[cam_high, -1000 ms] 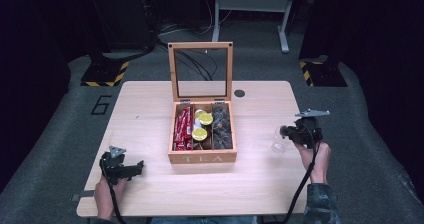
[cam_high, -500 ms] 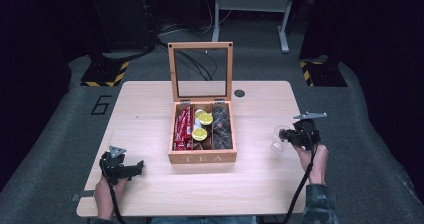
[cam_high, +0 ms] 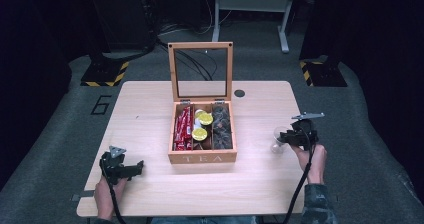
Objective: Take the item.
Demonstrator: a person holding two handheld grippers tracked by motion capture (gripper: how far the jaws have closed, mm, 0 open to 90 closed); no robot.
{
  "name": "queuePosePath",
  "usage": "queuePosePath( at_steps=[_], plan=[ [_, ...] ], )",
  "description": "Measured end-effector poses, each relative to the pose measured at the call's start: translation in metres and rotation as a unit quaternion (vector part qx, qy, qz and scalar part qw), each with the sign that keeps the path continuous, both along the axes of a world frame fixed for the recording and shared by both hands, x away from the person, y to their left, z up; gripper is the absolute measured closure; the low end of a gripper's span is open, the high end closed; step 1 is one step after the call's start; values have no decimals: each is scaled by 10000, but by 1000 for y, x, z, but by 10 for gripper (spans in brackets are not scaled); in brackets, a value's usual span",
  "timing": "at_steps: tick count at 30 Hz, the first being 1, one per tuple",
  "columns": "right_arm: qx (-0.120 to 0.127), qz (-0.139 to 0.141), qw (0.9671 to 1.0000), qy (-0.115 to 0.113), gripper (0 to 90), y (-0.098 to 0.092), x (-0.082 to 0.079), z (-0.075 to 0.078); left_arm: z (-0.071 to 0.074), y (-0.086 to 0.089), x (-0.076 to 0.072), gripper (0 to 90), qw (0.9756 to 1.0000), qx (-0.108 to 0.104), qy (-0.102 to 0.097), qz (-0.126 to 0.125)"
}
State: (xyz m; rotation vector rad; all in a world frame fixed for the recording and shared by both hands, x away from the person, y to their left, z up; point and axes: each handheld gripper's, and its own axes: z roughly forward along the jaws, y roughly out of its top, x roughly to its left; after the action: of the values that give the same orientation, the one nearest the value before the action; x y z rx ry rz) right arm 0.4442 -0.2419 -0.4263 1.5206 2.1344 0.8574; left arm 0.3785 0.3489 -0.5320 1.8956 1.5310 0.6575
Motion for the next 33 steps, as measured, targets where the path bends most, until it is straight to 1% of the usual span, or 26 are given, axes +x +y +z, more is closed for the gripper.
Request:
queuePosePath(
  at_steps=[1,2,3,4,5,6,9,11,12,14,19,20,22,26,32,33],
  plan=[
    [13,9,10000,-64,546,0,-1,1,0,0,0,3,10000,0,-1,1],
    [52,-31,10000,-74,497,0,-3,2,0,0,0,3,10000,-3,0,0],
    [96,-8,9998,-153,424,-1,-5,4,0,0,0,3,10000,-4,0,0],
    [101,9,9997,-212,391,-1,-7,5,0,0,0,3,10000,-1,-1,1],
    [128,22,9996,-268,339,-2,-9,6,0,0,0,3,10000,-1,0,1],
    [134,5,9995,-273,312,-2,-10,7,0,0,0,3,10000,-1,-1,1],
    [169,104,9991,-380,222,-3,-16,11,0,0,0,3,10000,-1,0,1],
    [172,125,9989,-423,185,-2,-20,13,0,0,0,3,10000,-2,0,1],
    [156,159,9985,-494,160,-1,-23,15,0,0,0,3,10000,-2,-1,1],
    [166,124,9983,-548,144,0,-28,18,0,0,0,3,10000,-1,-1,1],
    [153,212,9966,-776,91,2,-42,21,0,0,0,3,10000,-1,0,1],
    [173,189,9964,-804,81,3,-46,21,0,0,0,3,10000,-2,-1,1],
    [108,198,9961,-854,66,4,-50,19,0,0,0,3,10000,-1,0,1],
    [98,95,9952,-972,43,2,-61,15,0,0,0,3,10000,-1,0,1],
    [-30,-144,9944,-1046,26,-7,-76,1,0,0,0,3,10000,-3,0,1],
    [-12,-213,9945,-1028,25,-9,-78,-2,0,0,0,3,10000,-2,-1,1]
  ],
)
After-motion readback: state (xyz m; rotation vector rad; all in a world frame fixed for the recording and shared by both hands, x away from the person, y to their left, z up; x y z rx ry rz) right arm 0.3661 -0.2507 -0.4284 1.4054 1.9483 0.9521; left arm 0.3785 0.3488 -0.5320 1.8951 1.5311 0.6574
